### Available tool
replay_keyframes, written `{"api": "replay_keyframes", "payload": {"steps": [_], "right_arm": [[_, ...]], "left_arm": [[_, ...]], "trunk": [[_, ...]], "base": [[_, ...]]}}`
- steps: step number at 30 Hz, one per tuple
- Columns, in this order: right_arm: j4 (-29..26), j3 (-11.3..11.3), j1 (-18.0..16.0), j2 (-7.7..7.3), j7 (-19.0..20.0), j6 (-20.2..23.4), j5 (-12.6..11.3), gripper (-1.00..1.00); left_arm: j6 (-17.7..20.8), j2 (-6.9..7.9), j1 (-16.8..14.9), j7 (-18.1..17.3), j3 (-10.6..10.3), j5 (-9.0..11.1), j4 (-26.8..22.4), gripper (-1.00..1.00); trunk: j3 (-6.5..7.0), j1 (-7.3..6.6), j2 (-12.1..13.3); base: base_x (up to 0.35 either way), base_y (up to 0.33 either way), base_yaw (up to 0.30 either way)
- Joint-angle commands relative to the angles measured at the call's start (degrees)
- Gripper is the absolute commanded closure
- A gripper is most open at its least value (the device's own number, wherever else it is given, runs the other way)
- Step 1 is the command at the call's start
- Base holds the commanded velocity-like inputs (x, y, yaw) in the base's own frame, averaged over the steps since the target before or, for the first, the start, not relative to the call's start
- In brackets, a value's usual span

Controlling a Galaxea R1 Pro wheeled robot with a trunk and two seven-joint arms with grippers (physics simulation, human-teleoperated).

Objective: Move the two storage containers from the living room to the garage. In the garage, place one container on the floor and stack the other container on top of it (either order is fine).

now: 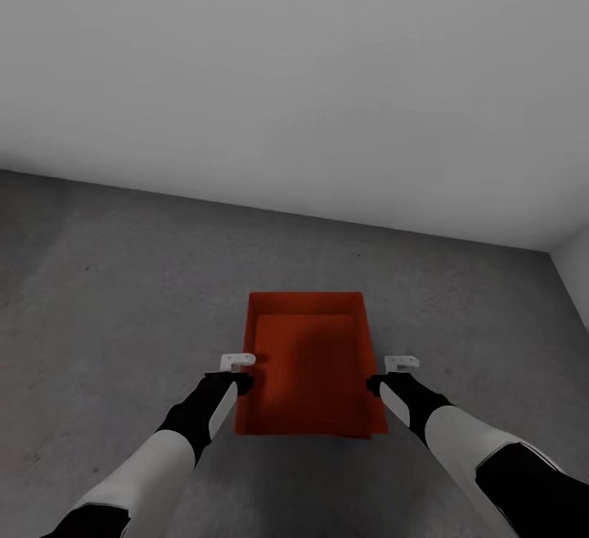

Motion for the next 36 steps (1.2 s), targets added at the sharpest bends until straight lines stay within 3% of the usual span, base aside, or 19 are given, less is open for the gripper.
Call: {"api": "replay_keyframes", "payload": {"steps": [1,36], "right_arm": [[-0.18,0.47,0.0,-0.05,-0.33,0.4,-0.42,-1.0],[-0.18,0.41,0.0,0.26,-1.85,0.32,-0.43,-1.0]], "left_arm": [[0.26,0.01,-0.01,0.42,-0.2,0.48,-0.08,-1.0],[0.26,0.01,-0.01,0.42,-0.2,0.22,-0.14,-1.0]], "trunk": [[0.15,-0.23,0.4],[6.87,-7.91,14.44]], "base": [[0.0,0.0,0.0],[0.0,0.0,0.0]]}}
